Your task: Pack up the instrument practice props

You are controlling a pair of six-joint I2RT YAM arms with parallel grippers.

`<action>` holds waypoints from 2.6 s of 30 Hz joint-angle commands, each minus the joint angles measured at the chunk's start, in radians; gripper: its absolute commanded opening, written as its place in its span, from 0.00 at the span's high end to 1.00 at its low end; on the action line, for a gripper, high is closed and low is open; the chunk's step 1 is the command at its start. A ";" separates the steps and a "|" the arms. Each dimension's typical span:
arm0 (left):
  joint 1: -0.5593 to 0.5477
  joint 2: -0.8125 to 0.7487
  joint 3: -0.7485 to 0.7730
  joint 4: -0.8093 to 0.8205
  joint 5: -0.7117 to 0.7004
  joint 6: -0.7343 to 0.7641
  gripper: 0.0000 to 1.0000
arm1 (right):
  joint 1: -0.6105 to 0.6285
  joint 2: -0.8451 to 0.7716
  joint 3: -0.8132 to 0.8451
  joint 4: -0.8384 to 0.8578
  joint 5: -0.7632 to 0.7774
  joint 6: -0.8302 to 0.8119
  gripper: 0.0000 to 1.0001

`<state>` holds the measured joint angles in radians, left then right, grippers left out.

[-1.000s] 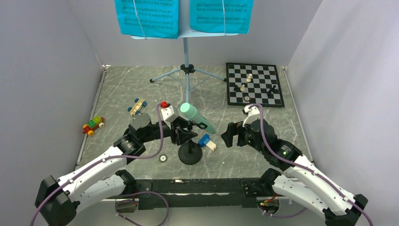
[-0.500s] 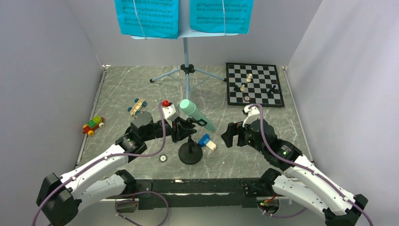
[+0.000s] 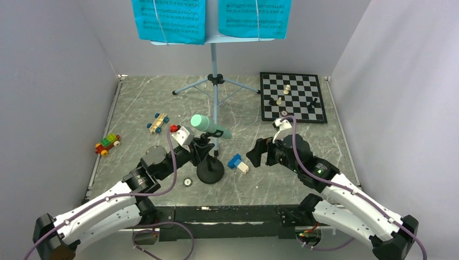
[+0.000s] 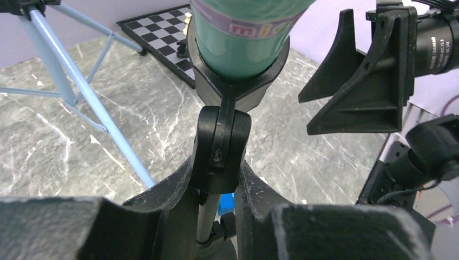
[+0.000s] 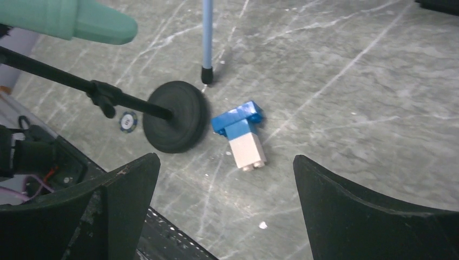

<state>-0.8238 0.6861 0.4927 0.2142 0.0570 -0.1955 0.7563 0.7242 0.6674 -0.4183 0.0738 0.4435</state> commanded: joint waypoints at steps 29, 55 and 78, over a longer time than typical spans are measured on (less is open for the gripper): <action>-0.225 0.003 -0.049 0.217 -0.431 0.023 1.00 | 0.176 0.456 -0.031 0.716 -0.238 0.006 0.22; -0.229 0.056 -0.034 0.161 -0.444 0.003 1.00 | 0.190 0.585 -0.015 0.822 -0.255 -0.040 0.67; -0.230 0.077 -0.079 0.114 -0.456 -0.051 1.00 | 0.460 0.604 -0.128 1.016 0.468 -0.787 1.00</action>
<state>-1.0443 0.7509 0.4324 0.3801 -0.4000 -0.1986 1.1782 1.3083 0.5762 0.4641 0.2428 -0.0513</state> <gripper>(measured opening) 0.290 0.078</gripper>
